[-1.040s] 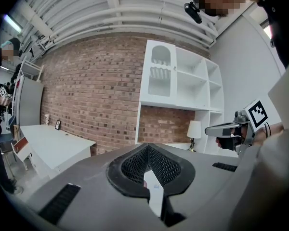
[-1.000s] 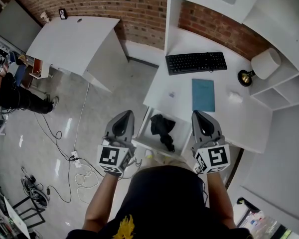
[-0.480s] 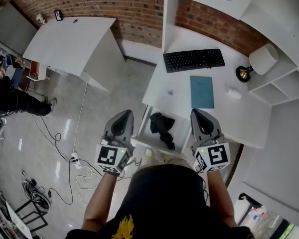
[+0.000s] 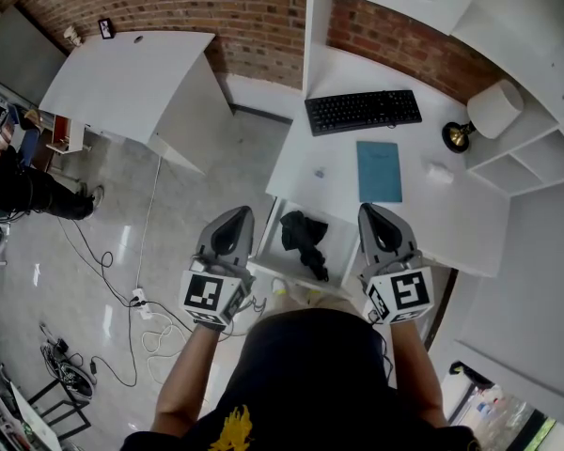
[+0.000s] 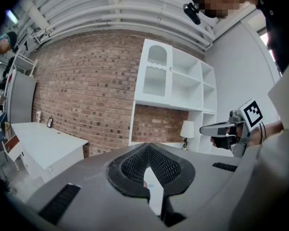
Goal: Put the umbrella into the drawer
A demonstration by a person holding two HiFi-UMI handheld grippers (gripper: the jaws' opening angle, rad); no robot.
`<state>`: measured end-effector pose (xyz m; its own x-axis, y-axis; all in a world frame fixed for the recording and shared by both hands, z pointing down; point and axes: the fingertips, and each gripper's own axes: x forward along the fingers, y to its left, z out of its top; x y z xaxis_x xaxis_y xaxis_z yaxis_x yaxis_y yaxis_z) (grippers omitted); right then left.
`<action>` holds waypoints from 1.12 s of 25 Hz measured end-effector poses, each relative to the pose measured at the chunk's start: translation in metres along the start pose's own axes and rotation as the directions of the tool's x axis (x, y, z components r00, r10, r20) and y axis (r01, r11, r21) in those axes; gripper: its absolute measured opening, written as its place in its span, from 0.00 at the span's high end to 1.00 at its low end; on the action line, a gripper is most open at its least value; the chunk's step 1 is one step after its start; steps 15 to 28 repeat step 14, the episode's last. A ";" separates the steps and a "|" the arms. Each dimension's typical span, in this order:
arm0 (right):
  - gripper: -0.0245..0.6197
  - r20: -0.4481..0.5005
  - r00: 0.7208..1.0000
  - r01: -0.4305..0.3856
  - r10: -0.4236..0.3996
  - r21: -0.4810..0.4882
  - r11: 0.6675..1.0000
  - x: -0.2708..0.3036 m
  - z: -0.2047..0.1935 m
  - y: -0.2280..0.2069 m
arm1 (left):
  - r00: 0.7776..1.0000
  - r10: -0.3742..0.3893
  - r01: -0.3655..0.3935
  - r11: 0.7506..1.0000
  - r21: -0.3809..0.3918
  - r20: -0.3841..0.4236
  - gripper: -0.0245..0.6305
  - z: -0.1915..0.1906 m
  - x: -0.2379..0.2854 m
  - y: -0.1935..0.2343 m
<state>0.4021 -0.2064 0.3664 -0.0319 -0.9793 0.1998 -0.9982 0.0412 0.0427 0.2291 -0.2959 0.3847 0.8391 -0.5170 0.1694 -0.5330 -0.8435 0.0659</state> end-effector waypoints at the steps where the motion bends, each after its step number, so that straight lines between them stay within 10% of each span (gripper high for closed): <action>1: 0.96 -0.001 1.000 -0.001 0.001 0.000 1.000 0.000 0.000 0.000 | 1.000 -0.001 0.001 1.000 0.000 -0.001 0.94 0.000 0.000 0.000; 28: 0.96 -0.002 1.000 -0.027 0.027 0.006 1.000 0.004 -0.003 0.004 | 1.000 -0.008 0.008 1.000 -0.010 -0.007 0.94 -0.006 0.000 -0.004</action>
